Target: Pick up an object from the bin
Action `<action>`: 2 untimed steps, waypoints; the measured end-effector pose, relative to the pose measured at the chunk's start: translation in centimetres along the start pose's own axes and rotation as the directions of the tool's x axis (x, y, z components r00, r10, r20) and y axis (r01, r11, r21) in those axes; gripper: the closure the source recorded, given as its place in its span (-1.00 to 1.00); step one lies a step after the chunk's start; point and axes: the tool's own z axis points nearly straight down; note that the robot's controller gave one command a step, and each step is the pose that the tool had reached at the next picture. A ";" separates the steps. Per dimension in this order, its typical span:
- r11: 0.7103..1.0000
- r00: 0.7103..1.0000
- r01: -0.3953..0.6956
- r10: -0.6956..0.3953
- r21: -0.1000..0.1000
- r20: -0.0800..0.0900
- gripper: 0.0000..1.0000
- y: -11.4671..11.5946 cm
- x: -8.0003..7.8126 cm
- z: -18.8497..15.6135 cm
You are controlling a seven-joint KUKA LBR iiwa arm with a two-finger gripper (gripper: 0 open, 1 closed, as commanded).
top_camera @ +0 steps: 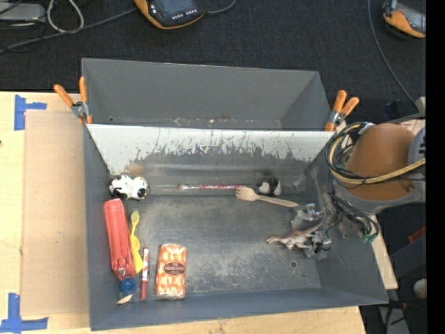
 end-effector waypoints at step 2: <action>1.000 1.000 -0.020 0.020 -0.006 -0.002 1.00 -0.1 0.1 0.0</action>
Offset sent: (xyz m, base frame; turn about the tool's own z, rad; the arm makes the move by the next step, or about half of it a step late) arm 0.0000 0.0000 0.0000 0.0000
